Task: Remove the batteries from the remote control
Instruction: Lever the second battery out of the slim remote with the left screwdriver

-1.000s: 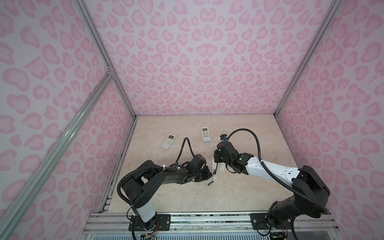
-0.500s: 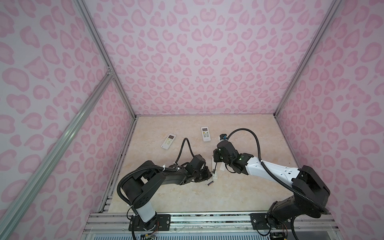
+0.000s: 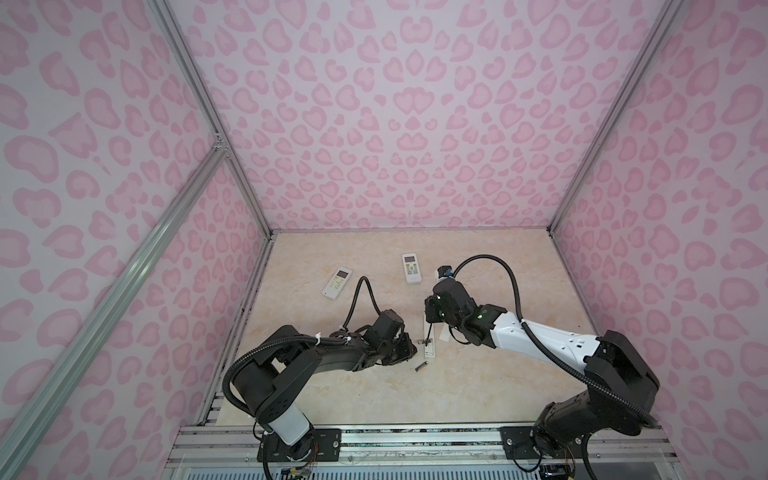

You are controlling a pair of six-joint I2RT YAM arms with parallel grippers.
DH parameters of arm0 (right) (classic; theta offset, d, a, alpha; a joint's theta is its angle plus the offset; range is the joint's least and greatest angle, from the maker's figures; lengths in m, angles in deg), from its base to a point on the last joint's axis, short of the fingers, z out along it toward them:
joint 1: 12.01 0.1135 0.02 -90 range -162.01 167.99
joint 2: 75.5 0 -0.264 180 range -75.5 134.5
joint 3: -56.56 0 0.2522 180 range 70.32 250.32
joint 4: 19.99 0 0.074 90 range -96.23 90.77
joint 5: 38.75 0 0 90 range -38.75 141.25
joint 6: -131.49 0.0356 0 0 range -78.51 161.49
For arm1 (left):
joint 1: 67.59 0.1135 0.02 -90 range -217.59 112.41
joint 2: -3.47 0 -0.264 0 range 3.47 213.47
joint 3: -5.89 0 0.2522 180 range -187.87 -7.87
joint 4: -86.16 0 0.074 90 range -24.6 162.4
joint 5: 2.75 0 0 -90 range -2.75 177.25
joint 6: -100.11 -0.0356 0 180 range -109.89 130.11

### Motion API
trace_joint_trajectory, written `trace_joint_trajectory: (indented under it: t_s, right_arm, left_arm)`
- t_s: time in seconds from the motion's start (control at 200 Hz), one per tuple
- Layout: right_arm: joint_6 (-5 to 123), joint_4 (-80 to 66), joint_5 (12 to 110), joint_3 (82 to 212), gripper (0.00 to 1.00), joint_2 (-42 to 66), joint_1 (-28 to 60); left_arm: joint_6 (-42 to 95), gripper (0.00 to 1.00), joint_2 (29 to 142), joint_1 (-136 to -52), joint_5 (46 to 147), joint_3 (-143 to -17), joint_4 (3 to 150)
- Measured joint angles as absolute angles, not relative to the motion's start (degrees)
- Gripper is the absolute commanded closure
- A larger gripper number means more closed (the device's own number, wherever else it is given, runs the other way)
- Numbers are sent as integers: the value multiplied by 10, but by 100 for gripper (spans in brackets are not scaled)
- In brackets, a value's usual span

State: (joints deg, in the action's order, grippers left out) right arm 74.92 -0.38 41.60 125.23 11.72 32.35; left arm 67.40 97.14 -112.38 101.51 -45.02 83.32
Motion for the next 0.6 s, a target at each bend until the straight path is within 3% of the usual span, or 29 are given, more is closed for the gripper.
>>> trace_joint_trajectory:
  t_s: [0.605]
  right_arm:
    - [747, 10, 388, 1249, 100, 95, 302]
  left_arm:
    - [619, 79, 970, -1084, 1005, -525, 742]
